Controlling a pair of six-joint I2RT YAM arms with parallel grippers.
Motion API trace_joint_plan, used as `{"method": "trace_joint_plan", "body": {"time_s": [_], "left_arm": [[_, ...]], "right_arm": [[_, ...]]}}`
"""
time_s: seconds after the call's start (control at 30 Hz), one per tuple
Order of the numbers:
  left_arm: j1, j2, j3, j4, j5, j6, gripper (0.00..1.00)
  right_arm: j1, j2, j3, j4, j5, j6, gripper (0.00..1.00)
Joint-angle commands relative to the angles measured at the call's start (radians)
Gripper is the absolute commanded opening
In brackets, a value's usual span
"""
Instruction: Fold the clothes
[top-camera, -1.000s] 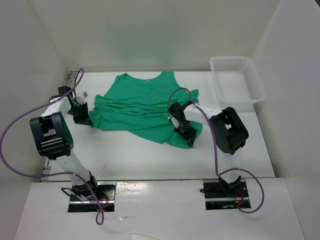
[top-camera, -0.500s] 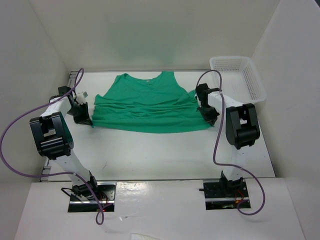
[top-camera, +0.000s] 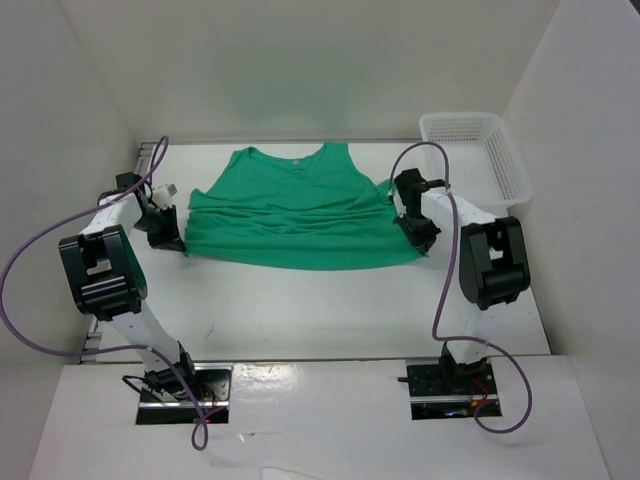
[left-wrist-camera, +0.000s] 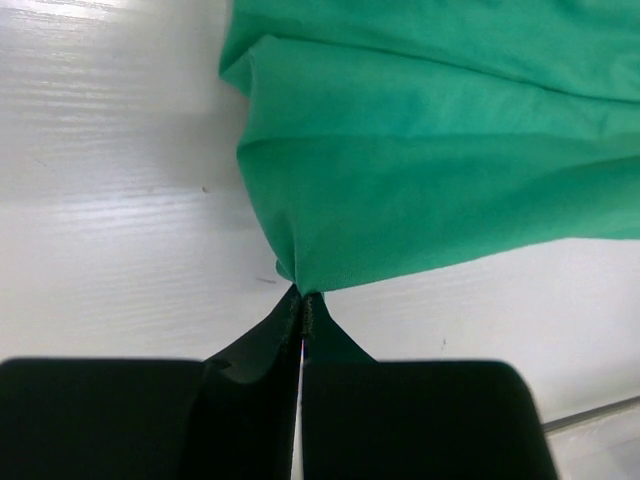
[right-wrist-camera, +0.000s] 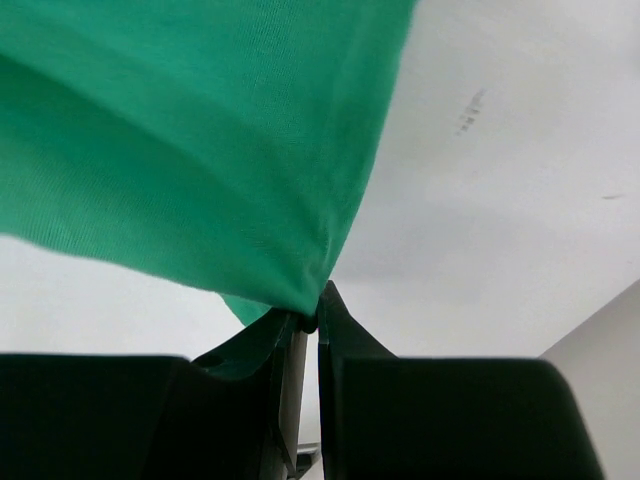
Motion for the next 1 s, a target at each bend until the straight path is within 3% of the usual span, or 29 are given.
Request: {"method": "trace_joint_plan", "body": {"time_s": [0.0,0.37,0.97], "left_arm": [[0.004,-0.107,0.033,-0.043,0.047,0.048,0.0],[0.004,-0.329,0.157,-0.199,0.058,0.143,0.0],[0.022,-0.711,0.273,-0.2,-0.052,0.158,0.0]], "right_arm": [[-0.002,-0.132,0.034,-0.03,-0.038,-0.023,0.14],[-0.002,-0.396,0.135,-0.103,-0.08,-0.054,0.13],[-0.002,-0.707,0.256,-0.082,-0.092,-0.025,0.09]]}}
